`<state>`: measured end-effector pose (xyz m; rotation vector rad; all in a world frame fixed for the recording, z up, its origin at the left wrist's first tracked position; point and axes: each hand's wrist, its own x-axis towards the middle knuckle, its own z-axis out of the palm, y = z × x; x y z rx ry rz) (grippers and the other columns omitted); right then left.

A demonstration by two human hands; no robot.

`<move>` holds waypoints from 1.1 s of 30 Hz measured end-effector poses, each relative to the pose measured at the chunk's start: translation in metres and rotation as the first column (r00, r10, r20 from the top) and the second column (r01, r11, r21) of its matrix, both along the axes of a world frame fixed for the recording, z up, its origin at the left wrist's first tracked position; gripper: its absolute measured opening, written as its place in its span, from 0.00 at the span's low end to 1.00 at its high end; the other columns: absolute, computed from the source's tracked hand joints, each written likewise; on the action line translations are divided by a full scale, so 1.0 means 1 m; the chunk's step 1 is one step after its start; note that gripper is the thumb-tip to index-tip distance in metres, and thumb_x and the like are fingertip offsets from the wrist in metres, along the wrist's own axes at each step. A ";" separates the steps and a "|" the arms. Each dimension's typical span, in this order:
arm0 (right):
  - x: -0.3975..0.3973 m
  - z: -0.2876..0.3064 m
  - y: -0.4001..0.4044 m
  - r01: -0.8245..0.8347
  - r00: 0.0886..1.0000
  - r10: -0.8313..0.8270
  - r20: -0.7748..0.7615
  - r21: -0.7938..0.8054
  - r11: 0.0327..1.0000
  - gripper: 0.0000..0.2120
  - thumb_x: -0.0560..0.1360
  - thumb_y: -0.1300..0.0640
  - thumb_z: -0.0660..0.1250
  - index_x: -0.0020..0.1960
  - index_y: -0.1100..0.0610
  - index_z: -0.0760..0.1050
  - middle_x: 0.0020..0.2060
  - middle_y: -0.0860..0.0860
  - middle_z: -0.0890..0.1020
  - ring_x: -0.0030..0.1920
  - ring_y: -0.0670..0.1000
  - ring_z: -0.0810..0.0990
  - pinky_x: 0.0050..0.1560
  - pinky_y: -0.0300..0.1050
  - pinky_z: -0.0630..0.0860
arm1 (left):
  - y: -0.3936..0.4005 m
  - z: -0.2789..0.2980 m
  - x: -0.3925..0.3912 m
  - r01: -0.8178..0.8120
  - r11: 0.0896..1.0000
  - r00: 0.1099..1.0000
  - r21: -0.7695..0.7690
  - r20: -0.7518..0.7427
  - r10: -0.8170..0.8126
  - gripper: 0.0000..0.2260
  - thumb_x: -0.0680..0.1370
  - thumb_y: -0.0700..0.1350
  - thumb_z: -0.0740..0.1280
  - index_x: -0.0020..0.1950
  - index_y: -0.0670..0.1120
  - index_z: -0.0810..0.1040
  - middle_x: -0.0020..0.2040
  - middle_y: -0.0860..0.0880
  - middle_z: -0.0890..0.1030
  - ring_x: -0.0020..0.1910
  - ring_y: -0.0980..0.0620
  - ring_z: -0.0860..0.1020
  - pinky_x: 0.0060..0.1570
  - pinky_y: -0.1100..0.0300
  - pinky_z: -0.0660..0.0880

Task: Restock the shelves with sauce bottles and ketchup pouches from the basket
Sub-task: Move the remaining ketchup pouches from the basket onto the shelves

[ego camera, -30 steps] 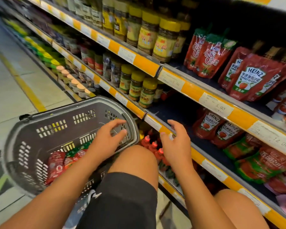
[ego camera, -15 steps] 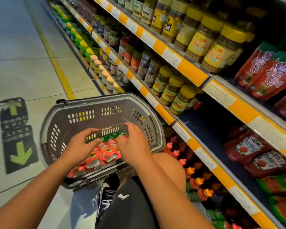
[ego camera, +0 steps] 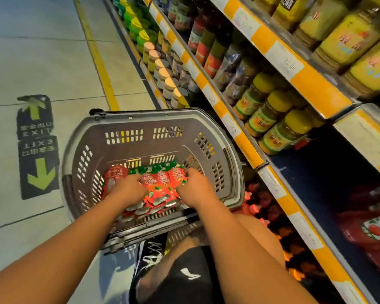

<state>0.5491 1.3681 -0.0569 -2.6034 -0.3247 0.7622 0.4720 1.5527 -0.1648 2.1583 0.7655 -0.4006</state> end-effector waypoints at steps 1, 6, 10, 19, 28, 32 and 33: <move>0.003 -0.006 0.003 -0.006 1.000 0.006 -0.011 -0.008 1.000 0.13 0.75 0.57 0.69 0.59 0.55 0.74 0.50 0.52 0.81 0.49 0.57 0.80 0.47 0.49 0.77 | -0.003 -0.003 0.006 0.034 0.999 0.999 0.008 -0.040 -0.034 0.11 0.76 0.48 0.71 0.58 0.50 0.80 0.53 0.48 0.83 0.49 0.49 0.80 0.51 0.56 0.78; 0.013 -0.033 0.025 -0.061 0.996 0.057 -0.069 -0.056 0.997 0.23 0.75 0.59 0.68 0.69 0.57 0.72 0.61 0.58 0.80 0.59 0.61 0.80 0.58 0.55 0.80 | -0.010 -0.021 0.021 0.066 0.996 0.984 0.058 -0.166 -0.056 0.11 0.78 0.46 0.67 0.58 0.44 0.80 0.57 0.43 0.83 0.54 0.43 0.81 0.49 0.54 0.77; 0.019 -0.052 0.039 -0.103 0.988 0.093 -0.125 -0.077 0.992 0.24 0.76 0.59 0.69 0.70 0.59 0.70 0.60 0.59 0.80 0.56 0.61 0.80 0.53 0.52 0.81 | 0.008 -0.038 0.020 -0.050 0.987 0.940 0.155 -0.327 0.098 0.23 0.79 0.48 0.66 0.73 0.42 0.72 0.71 0.38 0.75 0.67 0.37 0.77 0.65 0.47 0.76; 0.033 -0.084 0.046 -0.130 0.964 0.087 -0.252 -0.159 0.979 0.28 0.78 0.58 0.69 0.76 0.60 0.67 0.66 0.60 0.78 0.63 0.61 0.79 0.60 0.51 0.79 | 0.023 -0.070 0.020 -0.227 0.948 0.842 0.223 -0.444 0.306 0.38 0.75 0.50 0.72 0.80 0.43 0.58 0.72 0.36 0.72 0.69 0.35 0.74 0.67 0.44 0.75; 0.045 -0.109 0.051 -0.119 0.947 0.055 -0.316 -0.187 0.975 0.21 0.77 0.58 0.71 0.68 0.62 0.73 0.61 0.58 0.80 0.56 0.58 0.80 0.47 0.47 0.74 | 0.035 -0.085 0.030 -0.170 0.950 0.800 0.263 -0.526 0.289 0.44 0.71 0.53 0.74 0.80 0.43 0.56 0.73 0.36 0.66 0.70 0.34 0.72 0.66 0.42 0.75; 0.050 -0.114 0.057 -0.101 0.951 0.051 -0.305 -0.152 0.983 0.24 0.76 0.60 0.69 0.72 0.61 0.70 0.62 0.58 0.79 0.59 0.59 0.79 0.49 0.48 0.76 | 0.029 -0.082 0.038 -0.213 0.933 0.841 0.288 -0.431 0.326 0.37 0.71 0.52 0.71 0.76 0.41 0.64 0.68 0.37 0.75 0.64 0.35 0.78 0.58 0.43 0.79; 0.051 -0.115 0.058 -0.100 0.952 0.052 -0.300 -0.145 0.984 0.25 0.77 0.60 0.69 0.72 0.60 0.69 0.64 0.58 0.79 0.61 0.60 0.79 0.50 0.48 0.75 | 0.027 -0.082 0.038 -0.185 0.935 0.849 0.303 -0.430 0.308 0.35 0.72 0.51 0.72 0.75 0.41 0.66 0.67 0.37 0.76 0.63 0.36 0.78 0.58 0.44 0.79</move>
